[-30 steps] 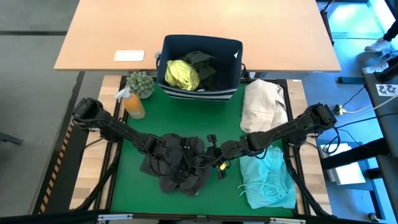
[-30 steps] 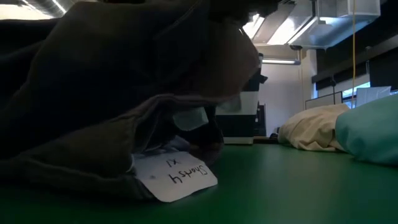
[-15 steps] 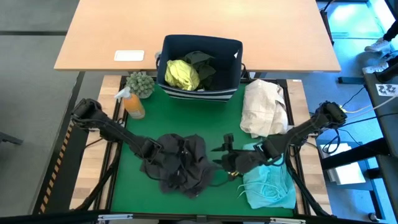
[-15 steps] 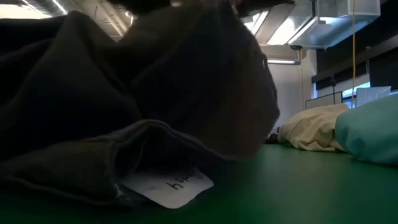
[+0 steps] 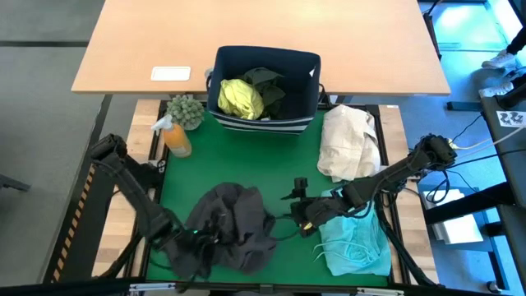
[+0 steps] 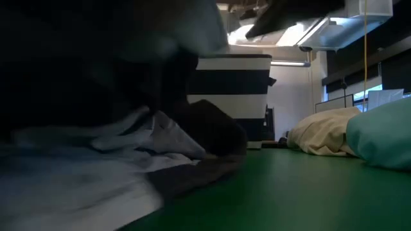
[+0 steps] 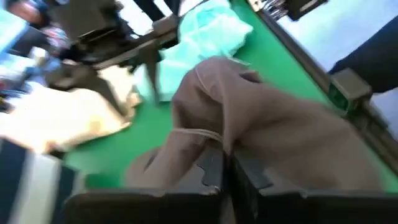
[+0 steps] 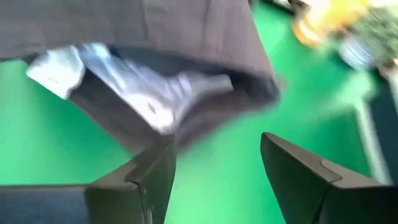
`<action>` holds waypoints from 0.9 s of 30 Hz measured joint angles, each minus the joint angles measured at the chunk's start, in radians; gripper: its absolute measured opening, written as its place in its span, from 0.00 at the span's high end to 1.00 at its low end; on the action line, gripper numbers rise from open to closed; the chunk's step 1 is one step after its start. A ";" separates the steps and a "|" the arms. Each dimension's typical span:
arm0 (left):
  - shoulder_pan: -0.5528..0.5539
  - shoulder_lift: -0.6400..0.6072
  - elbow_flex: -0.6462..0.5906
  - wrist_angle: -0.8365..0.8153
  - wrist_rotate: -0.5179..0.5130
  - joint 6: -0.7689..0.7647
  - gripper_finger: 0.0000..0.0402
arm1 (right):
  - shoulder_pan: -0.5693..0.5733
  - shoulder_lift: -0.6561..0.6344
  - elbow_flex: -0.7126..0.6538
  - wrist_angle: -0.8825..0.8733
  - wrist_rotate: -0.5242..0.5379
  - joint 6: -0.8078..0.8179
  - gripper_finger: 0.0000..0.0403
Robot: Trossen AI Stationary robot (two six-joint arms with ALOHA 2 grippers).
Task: Fold laundry
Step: Fold the black shorts
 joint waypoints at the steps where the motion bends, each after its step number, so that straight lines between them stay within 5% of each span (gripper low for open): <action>1: -0.023 0.000 0.006 -0.026 -0.063 0.000 1.00 | 0.001 0.000 -0.011 0.070 -0.055 -0.007 0.42; 5: -0.090 0.000 0.020 -0.078 -0.327 -0.006 1.00 | 0.001 0.000 -0.037 0.275 -0.207 -0.086 0.42; 10: -0.124 0.000 0.020 -0.085 -0.537 0.011 1.00 | 0.001 0.003 -0.040 0.285 -0.205 -0.084 0.42; 19: -0.113 -0.001 0.020 -0.072 -0.665 0.052 1.00 | -0.074 0.123 -0.040 0.337 0.043 0.078 0.42; 27: -0.118 -0.002 0.020 -0.059 -0.674 0.051 0.99 | -0.207 0.218 -0.042 0.290 -0.124 0.240 0.42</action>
